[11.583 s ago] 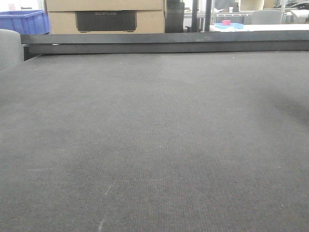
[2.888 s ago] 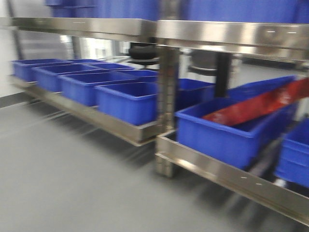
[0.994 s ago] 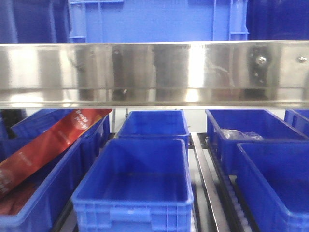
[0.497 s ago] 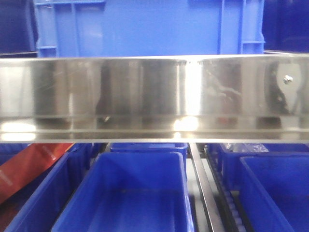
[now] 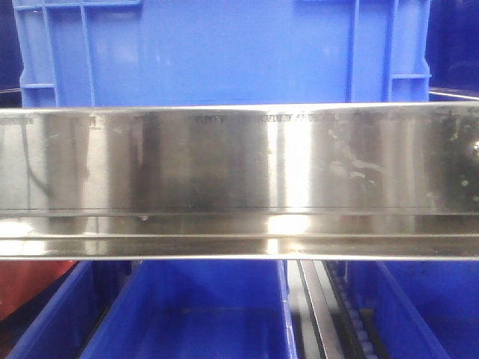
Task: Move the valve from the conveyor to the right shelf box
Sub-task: 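Drive up to the shelf and stop facing the blue boxes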
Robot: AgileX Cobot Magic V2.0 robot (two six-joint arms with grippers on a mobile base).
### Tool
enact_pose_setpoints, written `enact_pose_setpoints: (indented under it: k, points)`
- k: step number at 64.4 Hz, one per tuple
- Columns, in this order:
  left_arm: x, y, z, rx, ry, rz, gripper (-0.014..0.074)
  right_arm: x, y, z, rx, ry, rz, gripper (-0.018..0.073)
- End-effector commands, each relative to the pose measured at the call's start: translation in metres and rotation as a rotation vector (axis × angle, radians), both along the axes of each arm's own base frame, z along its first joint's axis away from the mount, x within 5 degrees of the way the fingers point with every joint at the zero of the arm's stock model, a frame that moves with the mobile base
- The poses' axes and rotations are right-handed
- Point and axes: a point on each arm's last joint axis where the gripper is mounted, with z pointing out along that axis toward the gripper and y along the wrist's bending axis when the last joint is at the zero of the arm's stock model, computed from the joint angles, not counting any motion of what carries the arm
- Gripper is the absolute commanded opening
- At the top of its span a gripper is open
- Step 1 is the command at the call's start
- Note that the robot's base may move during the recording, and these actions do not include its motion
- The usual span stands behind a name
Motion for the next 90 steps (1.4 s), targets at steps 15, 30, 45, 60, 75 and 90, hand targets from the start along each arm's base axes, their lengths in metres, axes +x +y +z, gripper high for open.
enact_pose_setpoints:
  k: [15, 30, 45, 60, 75, 90]
  points:
    - [-0.0021, -0.0016, 0.0083, -0.009, -0.074, -0.002, -0.0111, -0.0007, -0.0012, 0.0104, 0.005, -0.091, -0.012, -0.0154]
    - [-0.0021, -0.0016, 0.0083, -0.009, -0.074, -0.002, -0.0111, -0.0007, -0.0012, 0.0104, 0.005, -0.091, -0.012, -0.0154]
    - [-0.0021, -0.0016, 0.0083, -0.009, -0.074, -0.002, -0.0111, -0.0007, -0.0012, 0.0104, 0.005, -0.091, -0.012, -0.0154]
    - [-0.0021, -0.0016, 0.0083, -0.009, -0.074, -0.002, -0.0111, 0.0011, -0.0016, 0.0155, 0.013, -0.15, -0.02, -0.0154]
    - [-0.0021, -0.0016, 0.0083, -0.009, -0.074, -0.002, -0.0111, 0.0012, -0.0011, 0.0162, 0.022, -0.156, -0.018, -0.0154]
    - [-0.0011, -0.0012, 0.011, -0.007, -0.106, 0.002, -0.0111, 0.0013, -0.0006, 0.0167, 0.031, -0.16, -0.016, -0.0154]
